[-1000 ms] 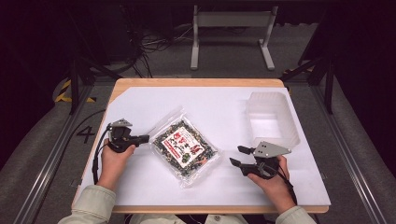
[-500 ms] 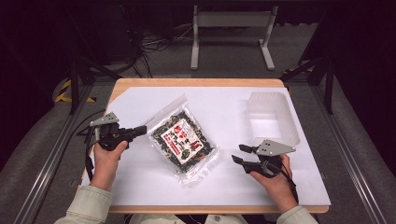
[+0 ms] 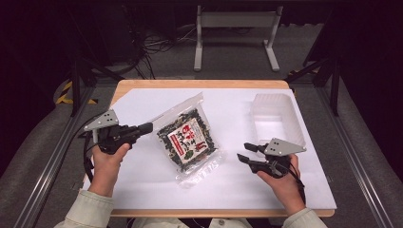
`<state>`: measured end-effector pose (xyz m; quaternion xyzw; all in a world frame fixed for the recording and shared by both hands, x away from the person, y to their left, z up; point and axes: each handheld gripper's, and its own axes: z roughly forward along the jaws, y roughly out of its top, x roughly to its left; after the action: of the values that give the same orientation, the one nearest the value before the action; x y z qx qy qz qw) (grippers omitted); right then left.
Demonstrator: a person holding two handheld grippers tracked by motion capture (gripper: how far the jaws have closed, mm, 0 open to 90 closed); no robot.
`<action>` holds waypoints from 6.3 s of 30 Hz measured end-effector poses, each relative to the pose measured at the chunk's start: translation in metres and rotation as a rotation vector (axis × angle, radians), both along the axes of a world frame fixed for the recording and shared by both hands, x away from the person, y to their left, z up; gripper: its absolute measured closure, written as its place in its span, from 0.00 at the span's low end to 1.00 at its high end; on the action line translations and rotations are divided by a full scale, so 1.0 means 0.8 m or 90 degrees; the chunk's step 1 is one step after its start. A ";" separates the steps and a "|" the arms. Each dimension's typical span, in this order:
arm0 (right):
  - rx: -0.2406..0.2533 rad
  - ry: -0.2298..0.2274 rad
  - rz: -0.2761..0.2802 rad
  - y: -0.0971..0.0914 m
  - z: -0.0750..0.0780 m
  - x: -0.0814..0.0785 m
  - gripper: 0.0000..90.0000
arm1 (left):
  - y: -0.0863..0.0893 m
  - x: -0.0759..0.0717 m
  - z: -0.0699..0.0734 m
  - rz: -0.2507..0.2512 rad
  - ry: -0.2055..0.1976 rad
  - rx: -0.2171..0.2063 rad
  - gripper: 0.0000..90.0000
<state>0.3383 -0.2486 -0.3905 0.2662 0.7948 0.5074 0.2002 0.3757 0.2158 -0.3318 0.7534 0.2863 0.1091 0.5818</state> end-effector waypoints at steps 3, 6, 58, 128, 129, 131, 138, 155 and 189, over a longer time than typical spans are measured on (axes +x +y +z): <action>0.011 -0.004 0.003 0.001 0.007 0.001 0.58 | -0.004 -0.007 0.012 -0.006 -0.024 0.003 1.00; 0.011 -0.009 0.008 0.003 0.013 0.003 0.59 | -0.007 -0.011 0.020 -0.006 -0.034 0.000 1.00; 0.147 -0.011 0.266 0.137 0.049 0.079 0.34 | -0.016 -0.044 0.066 -0.090 -0.120 -0.055 1.00; 0.108 -0.022 0.137 0.030 0.134 0.063 0.85 | 0.011 -0.009 0.000 0.062 -0.039 0.034 0.16; 0.106 -0.022 0.131 0.027 0.135 0.063 0.85 | 0.012 -0.008 -0.003 0.061 -0.039 0.040 0.16; 0.104 -0.022 0.117 0.022 0.138 0.064 0.85 | 0.012 -0.007 -0.009 0.061 -0.033 0.047 0.16; 0.105 -0.027 0.071 -0.003 0.149 0.066 0.85 | 0.019 -0.004 -0.029 0.064 -0.014 0.058 0.16; 0.098 -0.035 -0.020 -0.055 0.174 0.074 0.85 | 0.026 -0.002 -0.067 0.074 0.010 0.122 0.16; 0.096 -0.024 -0.198 -0.134 0.167 0.087 0.85 | 0.020 0.001 -0.079 0.068 0.021 0.125 0.15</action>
<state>0.4076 -0.3557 -0.2572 0.3903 0.7002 0.5332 0.2705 0.3765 0.2315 -0.3947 0.7921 0.3234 0.1555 0.4938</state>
